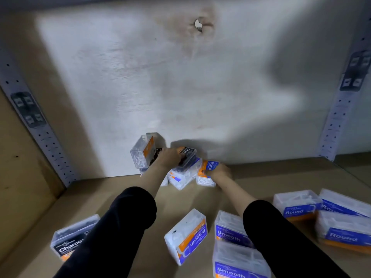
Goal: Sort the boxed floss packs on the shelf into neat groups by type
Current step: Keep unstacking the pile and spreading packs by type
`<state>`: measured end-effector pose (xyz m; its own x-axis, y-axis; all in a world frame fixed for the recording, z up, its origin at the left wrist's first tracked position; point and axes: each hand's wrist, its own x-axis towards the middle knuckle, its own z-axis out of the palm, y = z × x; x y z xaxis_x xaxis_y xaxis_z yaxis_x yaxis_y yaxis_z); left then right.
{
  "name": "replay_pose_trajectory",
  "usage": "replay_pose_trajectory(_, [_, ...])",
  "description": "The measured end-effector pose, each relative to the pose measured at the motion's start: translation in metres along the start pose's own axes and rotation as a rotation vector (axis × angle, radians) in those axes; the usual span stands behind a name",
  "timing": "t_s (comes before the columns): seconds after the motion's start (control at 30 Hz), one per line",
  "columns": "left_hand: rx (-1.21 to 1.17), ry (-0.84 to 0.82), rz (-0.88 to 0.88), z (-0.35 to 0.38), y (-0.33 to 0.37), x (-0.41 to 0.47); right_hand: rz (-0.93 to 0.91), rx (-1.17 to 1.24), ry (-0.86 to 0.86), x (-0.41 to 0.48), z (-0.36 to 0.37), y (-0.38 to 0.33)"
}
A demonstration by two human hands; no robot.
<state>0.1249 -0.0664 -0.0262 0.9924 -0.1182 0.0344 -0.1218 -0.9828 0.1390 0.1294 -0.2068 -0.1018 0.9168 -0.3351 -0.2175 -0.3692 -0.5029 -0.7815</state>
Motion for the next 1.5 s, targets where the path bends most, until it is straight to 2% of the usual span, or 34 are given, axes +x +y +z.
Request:
replay_pose_trajectory(0.07, [-0.117,-0.026,-0.071,-0.001,-0.001,0.003,0.0,-0.025,0.03,0.001,0.004,0.0])
replay_pose_trajectory(0.37, [-0.113,0.168,0.045,-0.001,0.012,0.01,-0.028,-0.097,0.171,-0.003,-0.012,-0.002])
replay_pose_trajectory(0.6, [-0.07,0.173,0.074,-0.001,0.015,0.005,-0.022,-0.004,0.05,-0.008,-0.004,0.005])
replay_pose_trajectory(0.93, [-0.051,0.164,0.061,-0.003,0.011,0.006,0.053,0.121,0.122,-0.006,-0.001,0.009])
replay_pose_trajectory(1.07, [-0.076,0.167,0.055,-0.003,0.009,0.005,-0.06,-0.114,0.173,-0.009,-0.016,0.008])
replay_pose_trajectory(1.17, [-0.078,0.171,0.055,-0.002,0.009,0.005,-0.261,-0.366,0.23,-0.014,-0.029,0.009])
replay_pose_trajectory(1.27, [-0.061,0.168,0.053,-0.002,0.011,0.003,-0.438,-0.52,0.226,-0.017,-0.036,0.016])
replay_pose_trajectory(1.37, [-0.029,0.129,0.048,-0.004,0.012,0.003,-0.501,-0.596,0.168,-0.02,-0.041,0.018])
replay_pose_trajectory(1.5, [-0.015,0.078,0.019,-0.008,0.011,0.003,-0.464,-0.677,0.09,-0.019,-0.048,0.009])
